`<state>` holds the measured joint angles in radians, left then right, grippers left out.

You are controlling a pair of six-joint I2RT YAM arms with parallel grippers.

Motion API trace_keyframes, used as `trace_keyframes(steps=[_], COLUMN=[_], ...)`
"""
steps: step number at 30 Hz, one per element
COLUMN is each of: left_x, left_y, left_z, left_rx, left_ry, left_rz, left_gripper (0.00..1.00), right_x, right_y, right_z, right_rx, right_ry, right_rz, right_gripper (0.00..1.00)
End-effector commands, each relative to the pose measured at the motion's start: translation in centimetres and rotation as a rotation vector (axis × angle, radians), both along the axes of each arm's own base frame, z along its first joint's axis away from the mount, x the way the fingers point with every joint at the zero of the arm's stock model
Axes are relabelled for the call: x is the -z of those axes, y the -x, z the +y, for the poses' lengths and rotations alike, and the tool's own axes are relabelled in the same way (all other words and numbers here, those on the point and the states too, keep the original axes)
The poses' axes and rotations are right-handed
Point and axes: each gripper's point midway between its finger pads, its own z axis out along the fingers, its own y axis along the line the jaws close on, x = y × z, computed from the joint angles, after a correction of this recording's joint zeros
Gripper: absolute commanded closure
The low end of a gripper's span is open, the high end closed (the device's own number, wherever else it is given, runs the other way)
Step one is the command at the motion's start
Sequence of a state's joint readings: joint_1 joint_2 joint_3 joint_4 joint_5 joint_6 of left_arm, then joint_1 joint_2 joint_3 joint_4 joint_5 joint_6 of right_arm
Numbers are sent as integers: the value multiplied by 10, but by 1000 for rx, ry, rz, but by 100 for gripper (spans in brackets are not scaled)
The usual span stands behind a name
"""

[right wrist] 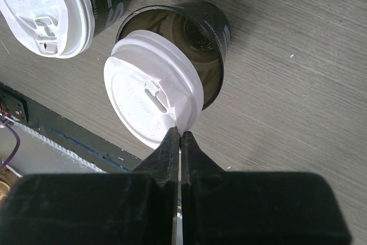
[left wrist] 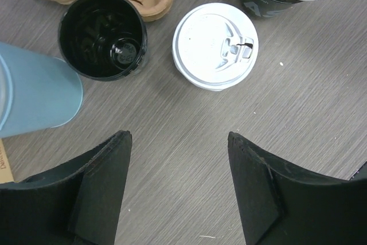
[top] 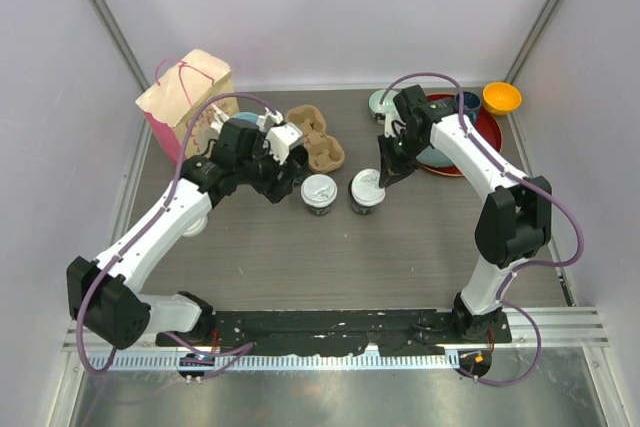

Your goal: Pack the takeout coffee

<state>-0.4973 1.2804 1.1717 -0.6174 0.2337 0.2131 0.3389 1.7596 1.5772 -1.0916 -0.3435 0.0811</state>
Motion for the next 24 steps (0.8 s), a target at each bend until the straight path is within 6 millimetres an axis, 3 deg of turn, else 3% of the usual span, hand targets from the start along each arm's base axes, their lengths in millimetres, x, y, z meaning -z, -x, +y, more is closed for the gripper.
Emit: trace_keyframes(steps=[1,9,18,19,24], left_x=[-14,-15,-56,-46,-29], left_y=[-4,-12,-30,-26,-32], left_z=[-21,-55,-117,-130,-151], left_rx=[22,49,2,18,36], left_ry=[66,41,274,259,226], left_rz=[-1,-8,42,64,66], left_gripper=[30,31,31,30,29], right_x=[-11,-14,-33,-34,-39], right_y=[-10,-19,-12,-10,-3], right_z=[5,7,6,8,8], right_rx=[-23,-20,15,13,8], right_ry=[-33,-52,-95,-109,-129], right_rz=[-54,-62,-145,-145,-160], right_gripper=[99,99,99,99,99])
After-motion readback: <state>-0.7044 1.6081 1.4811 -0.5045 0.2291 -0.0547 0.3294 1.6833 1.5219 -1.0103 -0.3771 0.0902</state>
